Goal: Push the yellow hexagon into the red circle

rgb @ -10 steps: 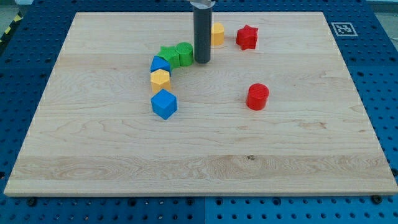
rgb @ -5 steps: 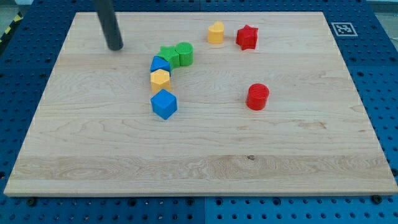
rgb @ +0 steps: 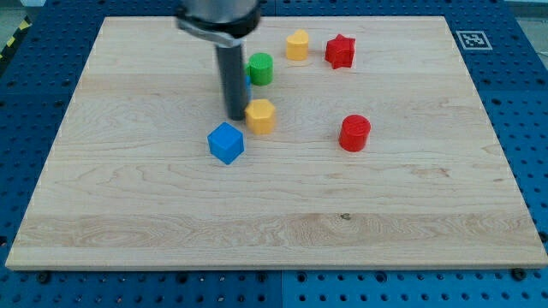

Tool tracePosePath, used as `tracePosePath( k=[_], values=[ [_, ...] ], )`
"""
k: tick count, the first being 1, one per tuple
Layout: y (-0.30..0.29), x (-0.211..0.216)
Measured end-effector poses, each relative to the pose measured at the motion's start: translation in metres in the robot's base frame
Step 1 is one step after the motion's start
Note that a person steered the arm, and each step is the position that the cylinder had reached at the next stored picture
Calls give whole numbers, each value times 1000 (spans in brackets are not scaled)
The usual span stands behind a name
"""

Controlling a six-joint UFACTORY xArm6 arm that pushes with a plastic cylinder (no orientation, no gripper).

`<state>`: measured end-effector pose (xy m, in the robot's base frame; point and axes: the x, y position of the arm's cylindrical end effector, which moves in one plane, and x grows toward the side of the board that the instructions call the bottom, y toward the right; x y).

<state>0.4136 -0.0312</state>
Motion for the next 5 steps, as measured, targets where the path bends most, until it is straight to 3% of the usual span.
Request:
tracePosePath(
  k=[5],
  values=[
    [87,49]
  ],
)
